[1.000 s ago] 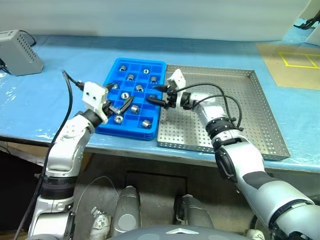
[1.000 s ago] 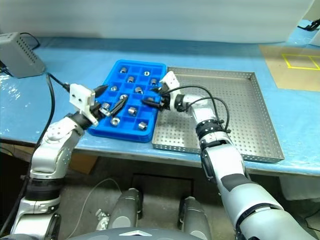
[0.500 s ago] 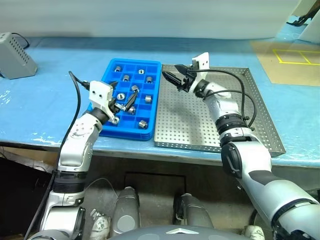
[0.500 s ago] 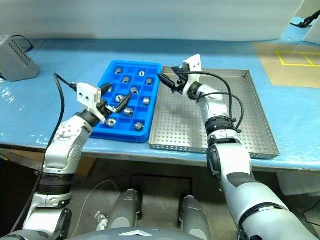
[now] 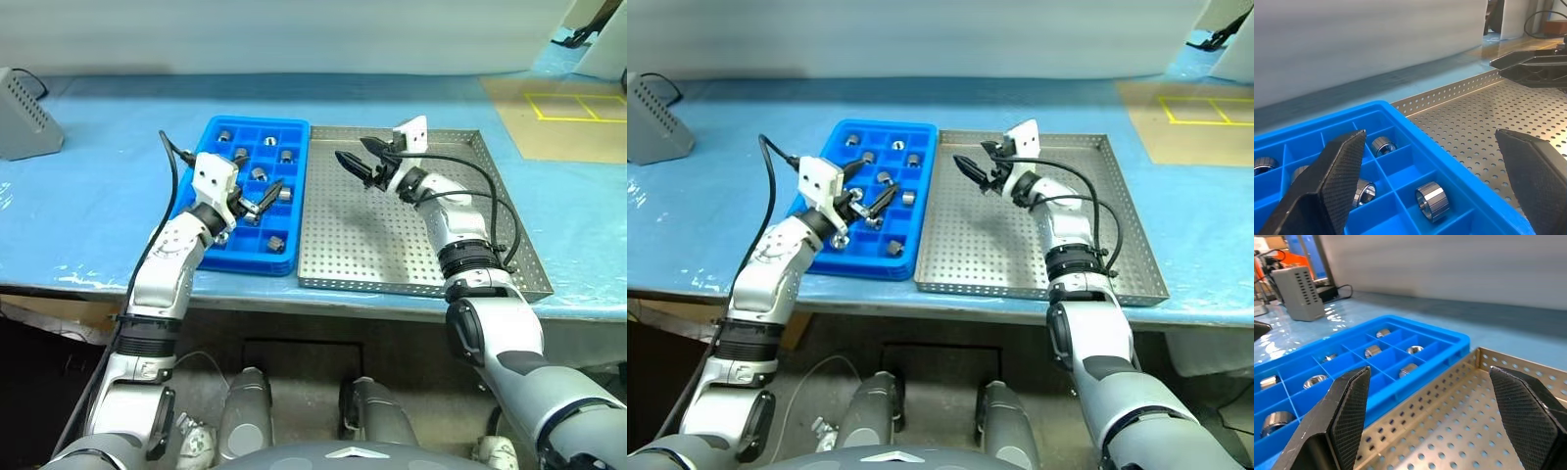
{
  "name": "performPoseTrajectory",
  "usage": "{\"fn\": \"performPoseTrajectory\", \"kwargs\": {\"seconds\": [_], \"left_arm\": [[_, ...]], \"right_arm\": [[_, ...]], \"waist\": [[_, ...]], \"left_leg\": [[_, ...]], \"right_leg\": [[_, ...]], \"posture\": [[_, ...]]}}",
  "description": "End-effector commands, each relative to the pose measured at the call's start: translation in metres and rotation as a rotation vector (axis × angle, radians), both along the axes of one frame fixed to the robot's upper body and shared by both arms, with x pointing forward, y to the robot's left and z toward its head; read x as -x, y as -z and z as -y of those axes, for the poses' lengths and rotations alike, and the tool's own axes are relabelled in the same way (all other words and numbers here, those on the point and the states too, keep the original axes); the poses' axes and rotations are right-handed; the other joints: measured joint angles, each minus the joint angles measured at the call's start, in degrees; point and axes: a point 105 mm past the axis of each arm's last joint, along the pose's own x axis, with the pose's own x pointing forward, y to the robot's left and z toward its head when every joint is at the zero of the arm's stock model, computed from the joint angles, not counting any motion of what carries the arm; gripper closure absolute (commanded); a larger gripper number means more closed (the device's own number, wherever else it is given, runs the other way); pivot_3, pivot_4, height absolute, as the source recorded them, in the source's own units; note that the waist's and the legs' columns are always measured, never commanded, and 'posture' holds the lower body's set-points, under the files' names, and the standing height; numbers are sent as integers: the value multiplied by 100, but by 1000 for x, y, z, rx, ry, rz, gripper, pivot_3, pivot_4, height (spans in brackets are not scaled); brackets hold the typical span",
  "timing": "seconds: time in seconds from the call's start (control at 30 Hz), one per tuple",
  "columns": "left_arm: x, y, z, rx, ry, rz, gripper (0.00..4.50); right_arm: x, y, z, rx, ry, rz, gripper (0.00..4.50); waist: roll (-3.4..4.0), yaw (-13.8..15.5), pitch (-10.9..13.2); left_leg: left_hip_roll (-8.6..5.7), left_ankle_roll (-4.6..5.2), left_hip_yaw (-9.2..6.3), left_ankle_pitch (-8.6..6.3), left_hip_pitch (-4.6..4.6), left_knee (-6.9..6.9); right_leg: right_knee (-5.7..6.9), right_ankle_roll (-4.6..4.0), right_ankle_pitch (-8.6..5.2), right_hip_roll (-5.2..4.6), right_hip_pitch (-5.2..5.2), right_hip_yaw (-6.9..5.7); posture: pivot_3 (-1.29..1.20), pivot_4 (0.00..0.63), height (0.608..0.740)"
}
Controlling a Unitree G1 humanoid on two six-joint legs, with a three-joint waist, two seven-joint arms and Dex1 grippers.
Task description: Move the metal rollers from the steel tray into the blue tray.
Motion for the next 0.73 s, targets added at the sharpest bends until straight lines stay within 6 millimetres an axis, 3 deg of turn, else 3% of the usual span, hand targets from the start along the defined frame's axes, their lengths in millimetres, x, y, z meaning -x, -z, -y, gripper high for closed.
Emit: {"fn": "performPoseTrajectory", "kwargs": {"seconds": [0.03, 0.3, 0.73], "left_arm": [[1, -11, 5, 12, 23, 47, 0], [3, -4, 14, -9, 45, 36, 0], [9, 3, 5, 8, 26, 14, 0]], "right_arm": [[3, -22, 0, -3, -13, 70, 530], [5, -19, -2, 1, -22, 54, 530], [14, -9, -5, 14, -25, 37, 530]], "waist": [[0, -8, 0], [0, -11, 0], [0, -17, 0]], "left_leg": [[-2, 0, 0, 0, 0, 0], [-3, 1, 0, 0, 1, 1], [-3, 2, 1, 0, 1, 0]], "right_leg": [[0, 0, 0, 0, 0, 0], [1, 0, 0, 0, 0, 0], [-1, 0, 0, 0, 1, 1]], "posture": [[-20, 150, 740], [-19, 150, 740], [-37, 150, 740]]}}
